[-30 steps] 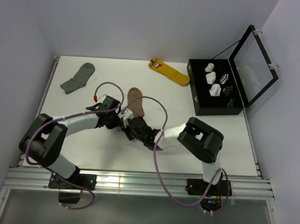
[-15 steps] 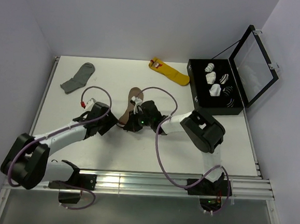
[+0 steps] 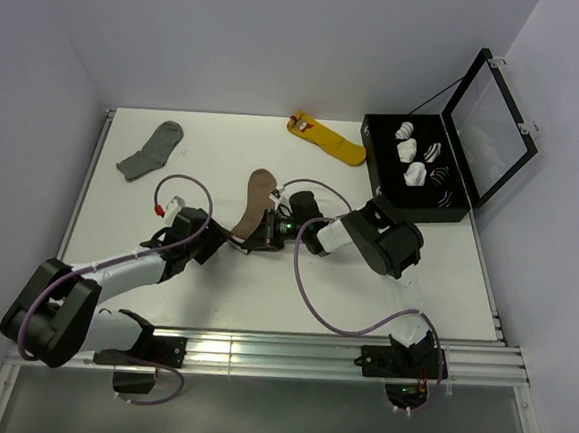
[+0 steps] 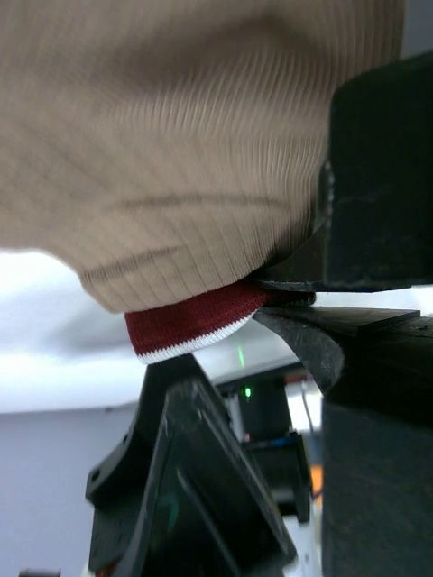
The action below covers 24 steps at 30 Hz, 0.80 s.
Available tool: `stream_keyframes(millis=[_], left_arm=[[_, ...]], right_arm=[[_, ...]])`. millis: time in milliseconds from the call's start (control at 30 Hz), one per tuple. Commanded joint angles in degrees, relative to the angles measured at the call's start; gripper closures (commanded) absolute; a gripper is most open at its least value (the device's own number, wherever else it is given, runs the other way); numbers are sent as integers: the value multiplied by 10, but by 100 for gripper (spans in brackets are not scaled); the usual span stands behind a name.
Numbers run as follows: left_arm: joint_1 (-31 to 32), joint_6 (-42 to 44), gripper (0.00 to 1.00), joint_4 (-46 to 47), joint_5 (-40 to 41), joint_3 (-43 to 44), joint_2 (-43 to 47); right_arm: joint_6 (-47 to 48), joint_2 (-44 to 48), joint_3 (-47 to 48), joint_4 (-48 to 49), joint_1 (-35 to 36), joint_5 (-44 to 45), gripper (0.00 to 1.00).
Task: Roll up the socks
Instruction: Roll the sock at the center of the board.
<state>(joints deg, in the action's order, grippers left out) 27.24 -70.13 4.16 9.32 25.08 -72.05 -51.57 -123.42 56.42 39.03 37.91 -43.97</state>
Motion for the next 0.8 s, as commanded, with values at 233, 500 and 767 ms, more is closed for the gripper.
stream_keyframes(millis=[233,500,767], left_arm=[[0,-2,40,65,-13,6,-66],[1,3,52,49,-11,24,-98],[11,4,70,29,-7,37,-111]], right_arm=[[-74,-25,-16,12,-15,-24,100],[-100,-37,-22,25,-18,-23,100],[-72,-25,-14,-6,-19,-8,98]])
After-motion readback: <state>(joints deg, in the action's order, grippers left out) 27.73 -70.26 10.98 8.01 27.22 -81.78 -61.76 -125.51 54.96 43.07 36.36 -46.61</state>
